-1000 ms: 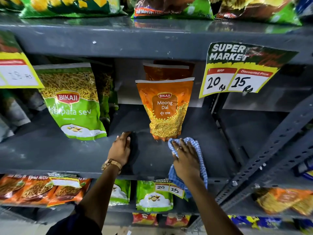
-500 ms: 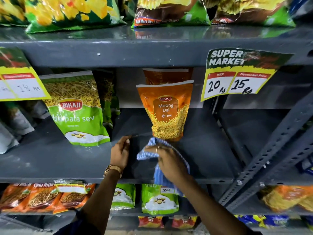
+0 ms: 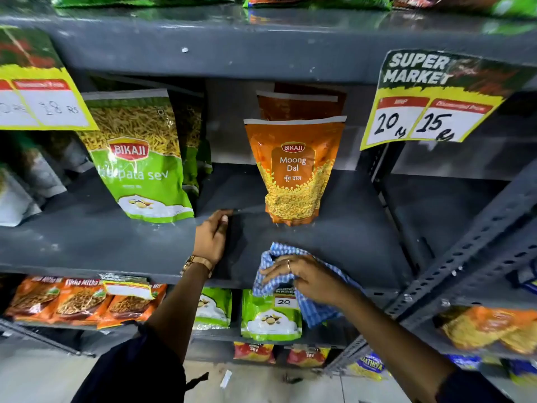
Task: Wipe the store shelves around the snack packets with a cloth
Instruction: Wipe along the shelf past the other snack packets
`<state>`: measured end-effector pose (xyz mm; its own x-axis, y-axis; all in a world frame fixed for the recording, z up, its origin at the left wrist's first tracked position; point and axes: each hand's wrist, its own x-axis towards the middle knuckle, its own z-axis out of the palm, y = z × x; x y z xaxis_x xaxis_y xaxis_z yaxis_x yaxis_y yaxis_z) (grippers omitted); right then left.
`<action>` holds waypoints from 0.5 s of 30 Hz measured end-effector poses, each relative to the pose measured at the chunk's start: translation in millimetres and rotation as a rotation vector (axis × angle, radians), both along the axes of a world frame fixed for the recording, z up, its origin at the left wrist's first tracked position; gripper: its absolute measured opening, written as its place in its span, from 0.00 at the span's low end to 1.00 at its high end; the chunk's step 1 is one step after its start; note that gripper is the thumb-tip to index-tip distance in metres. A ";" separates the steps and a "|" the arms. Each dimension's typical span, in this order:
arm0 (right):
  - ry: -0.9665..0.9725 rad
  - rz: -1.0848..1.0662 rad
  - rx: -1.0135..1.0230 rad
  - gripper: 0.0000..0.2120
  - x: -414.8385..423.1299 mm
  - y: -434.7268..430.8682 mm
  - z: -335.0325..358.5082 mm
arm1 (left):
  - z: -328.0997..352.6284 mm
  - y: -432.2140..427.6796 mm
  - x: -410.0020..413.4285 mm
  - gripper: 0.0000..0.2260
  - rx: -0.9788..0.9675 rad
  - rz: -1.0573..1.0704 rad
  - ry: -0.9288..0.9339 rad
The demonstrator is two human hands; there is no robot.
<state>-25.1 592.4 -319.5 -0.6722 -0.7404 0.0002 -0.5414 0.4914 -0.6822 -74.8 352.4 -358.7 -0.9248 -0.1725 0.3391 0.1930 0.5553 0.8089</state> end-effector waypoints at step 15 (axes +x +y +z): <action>0.229 -0.980 -0.167 0.18 25.6 94.3 -1.0 | -3.4 1.1 -0.6 0.17 -0.029 -0.001 -0.028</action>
<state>0.5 686.7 -320.5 -0.9532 0.1571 0.2582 -0.0784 0.6965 -0.7132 -75.4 353.5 -362.1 -0.9342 -0.1617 0.3180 0.1715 0.5781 0.7977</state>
